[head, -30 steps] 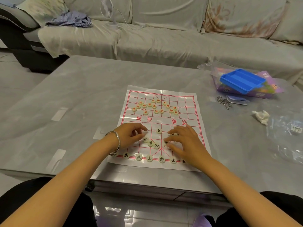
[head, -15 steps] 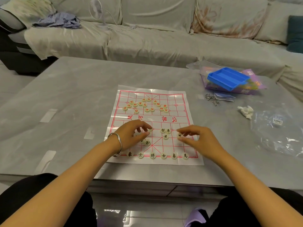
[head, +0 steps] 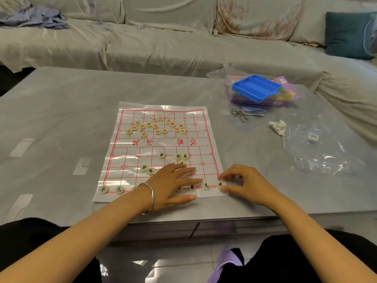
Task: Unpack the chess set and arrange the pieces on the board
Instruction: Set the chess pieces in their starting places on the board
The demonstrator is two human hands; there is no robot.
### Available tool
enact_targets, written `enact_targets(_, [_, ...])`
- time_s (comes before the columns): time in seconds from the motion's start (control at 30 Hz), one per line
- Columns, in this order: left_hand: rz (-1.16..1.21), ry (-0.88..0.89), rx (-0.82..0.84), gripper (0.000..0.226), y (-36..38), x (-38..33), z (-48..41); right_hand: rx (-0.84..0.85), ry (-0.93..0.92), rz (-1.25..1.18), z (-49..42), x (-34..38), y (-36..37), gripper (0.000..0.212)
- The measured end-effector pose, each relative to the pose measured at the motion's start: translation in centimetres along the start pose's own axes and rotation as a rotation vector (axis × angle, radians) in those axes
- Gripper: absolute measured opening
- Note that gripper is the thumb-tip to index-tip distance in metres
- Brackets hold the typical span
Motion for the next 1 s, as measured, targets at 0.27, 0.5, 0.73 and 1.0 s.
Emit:
enact_targets(0.27, [-0.099,0.051,0.05,0.068,1.0,-1.6,-0.9,-0.041,0.007,-0.004,0.0,-0.4,0.3,0.015])
enact_targets(0.5, [-0.051,0.064,0.039,0.073,1.4,-1.6,-1.0,-0.032,-0.003,0.016,0.0,-0.4,0.4,0.023])
enact_targets(0.73, [0.019,0.064,0.047,0.073,1.2,-1.9,-0.8,-0.021,0.011,0.04,-0.1,-0.5,0.4,0.021])
enact_targets(1.0, [0.048,0.063,0.038,0.07,0.9,-2.2,-0.6,-0.003,0.03,0.036,-0.2,-0.4,0.4,0.029])
Point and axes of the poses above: each hand's wrist, its own z-axis away from the middle knuckle, its own y-axis out of the palm, x = y × z, the point moved 5 cm from there along -z, towards the middle knuckle, and after that the axes turned 15 degrees about z, right-handed, at the moved point
